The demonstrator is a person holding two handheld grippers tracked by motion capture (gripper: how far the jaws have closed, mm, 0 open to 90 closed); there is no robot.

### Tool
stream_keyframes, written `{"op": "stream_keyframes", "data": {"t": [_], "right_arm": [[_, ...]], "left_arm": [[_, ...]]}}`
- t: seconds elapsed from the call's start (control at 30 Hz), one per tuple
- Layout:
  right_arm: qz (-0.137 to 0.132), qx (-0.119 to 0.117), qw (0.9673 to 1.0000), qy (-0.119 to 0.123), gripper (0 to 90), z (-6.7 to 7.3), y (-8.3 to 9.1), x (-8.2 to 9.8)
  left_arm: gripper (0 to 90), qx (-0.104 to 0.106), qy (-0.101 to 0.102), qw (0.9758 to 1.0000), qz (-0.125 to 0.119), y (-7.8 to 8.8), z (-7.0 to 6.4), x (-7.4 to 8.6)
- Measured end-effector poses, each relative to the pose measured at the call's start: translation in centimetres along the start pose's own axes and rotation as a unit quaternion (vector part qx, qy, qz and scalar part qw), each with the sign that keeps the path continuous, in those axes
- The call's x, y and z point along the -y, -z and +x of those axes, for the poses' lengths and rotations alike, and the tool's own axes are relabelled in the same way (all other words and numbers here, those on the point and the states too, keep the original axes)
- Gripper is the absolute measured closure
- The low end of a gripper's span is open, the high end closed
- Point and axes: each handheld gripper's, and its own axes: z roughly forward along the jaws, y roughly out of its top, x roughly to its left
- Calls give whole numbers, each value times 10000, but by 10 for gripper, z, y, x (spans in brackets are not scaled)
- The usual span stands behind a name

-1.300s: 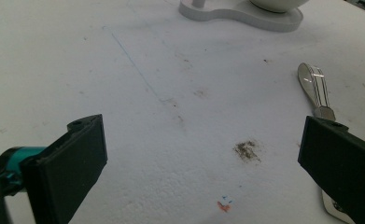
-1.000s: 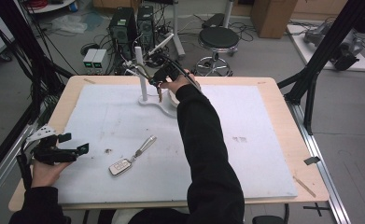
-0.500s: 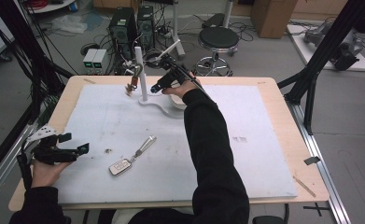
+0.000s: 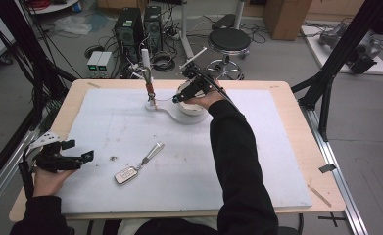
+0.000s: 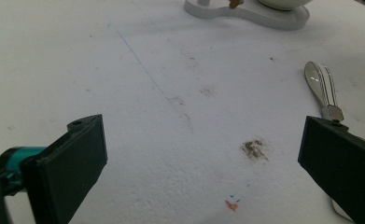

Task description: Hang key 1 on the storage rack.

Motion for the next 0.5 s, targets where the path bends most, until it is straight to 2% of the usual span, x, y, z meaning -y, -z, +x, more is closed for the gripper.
{"op": "stream_keyframes", "data": {"t": [0.27,0.37,0.4,0.5], "right_arm": [[-76,12,10000,-15,5,-2,11,20],[-100,83,9999,54,6,-1,16,25],[-270,214,9992,194,5,1,22,29],[-281,169,9992,227,6,1,25,35]], "left_arm": [[17,7,-19,10000,7,1,0,0],[17,1,-25,10000,4,1,0,0],[17,-1,-18,10000,3,1,0,0],[17,-4,-18,10000,-7,1,0,0]]}}
